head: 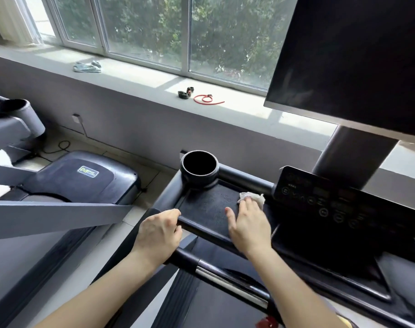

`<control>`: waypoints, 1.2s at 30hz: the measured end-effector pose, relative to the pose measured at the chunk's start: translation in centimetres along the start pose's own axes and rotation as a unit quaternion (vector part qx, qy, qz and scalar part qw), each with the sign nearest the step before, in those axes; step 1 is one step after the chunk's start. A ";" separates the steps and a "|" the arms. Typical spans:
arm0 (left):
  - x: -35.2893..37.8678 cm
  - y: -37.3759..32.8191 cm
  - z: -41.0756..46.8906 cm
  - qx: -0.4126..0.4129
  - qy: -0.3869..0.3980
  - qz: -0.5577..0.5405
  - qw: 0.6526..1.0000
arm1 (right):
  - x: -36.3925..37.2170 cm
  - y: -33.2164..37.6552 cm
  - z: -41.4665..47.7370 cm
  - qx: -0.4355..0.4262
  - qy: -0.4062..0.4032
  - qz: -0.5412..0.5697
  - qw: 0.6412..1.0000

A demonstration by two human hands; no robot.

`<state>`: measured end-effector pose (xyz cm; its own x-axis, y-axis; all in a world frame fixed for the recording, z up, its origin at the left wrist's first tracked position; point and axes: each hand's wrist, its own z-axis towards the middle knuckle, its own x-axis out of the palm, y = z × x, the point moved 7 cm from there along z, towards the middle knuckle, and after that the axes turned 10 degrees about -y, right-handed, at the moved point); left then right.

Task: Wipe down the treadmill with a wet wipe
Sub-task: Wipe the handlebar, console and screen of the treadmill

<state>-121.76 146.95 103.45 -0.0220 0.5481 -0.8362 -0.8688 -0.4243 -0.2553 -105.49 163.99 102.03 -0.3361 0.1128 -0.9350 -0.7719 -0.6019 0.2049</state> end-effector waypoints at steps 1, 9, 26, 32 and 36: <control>0.0 0.0 0.0 -0.005 0.001 -0.003 1.000 | 0.4 1.2 -0.3 0.003 0.003 0.008 1.000; 0.0 -0.1 -0.2 -0.017 0.017 -0.006 1.000 | -1.1 3.6 -7.5 -0.198 0.016 0.072 0.978; 1.5 -7.7 -1.4 0.134 0.064 0.051 0.988 | -2.5 0.9 -11.2 -0.122 -0.033 0.065 0.990; 2.3 -12.5 -2.9 0.150 0.063 0.003 0.987 | -7.2 -10.2 -16.0 -0.003 -0.091 -0.016 0.996; 4.1 -13.4 -4.0 0.134 0.091 0.032 0.986 | -8.4 -14.0 -17.6 0.086 -0.095 -0.110 0.986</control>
<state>-108.19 151.99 101.50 -0.0128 0.3775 -0.9259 -0.9686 -0.2345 -0.0822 -82.33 157.57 101.89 -0.2332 0.3820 -0.8943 -0.9119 -0.4052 0.0647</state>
